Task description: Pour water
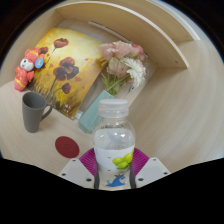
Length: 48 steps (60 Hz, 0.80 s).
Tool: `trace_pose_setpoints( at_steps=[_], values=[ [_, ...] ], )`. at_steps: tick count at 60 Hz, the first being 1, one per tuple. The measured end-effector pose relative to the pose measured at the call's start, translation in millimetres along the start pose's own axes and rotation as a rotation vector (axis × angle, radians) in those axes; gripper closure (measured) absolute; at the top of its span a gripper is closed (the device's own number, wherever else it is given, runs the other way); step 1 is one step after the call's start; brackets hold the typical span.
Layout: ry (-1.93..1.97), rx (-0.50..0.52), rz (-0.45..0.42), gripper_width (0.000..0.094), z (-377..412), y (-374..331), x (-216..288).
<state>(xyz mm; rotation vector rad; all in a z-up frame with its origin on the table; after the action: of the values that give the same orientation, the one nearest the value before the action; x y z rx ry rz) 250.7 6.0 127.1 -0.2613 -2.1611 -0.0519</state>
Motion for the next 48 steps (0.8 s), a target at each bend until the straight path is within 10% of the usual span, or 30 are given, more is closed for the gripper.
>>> trace_pose_setpoints(
  at_steps=[22,48],
  values=[
    [-0.939,0.124,-0.160,0.0524,48.7,55.7,117.7],
    [-1.597,0.172,-0.277,0.0507,96.2,80.3,142.2]
  ],
)
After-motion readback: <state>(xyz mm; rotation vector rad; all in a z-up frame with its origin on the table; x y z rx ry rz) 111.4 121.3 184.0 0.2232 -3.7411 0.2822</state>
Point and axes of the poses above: the point between the fingertips, and its own axes, seen from behind it with the camera up: z to the left, x up, y forward, the way the camera looks, the point moved 4 cm from there along -y, backward, against the way the camera looks, and after that the axes turned 13 degrees about -z, right-handed, at the moved point
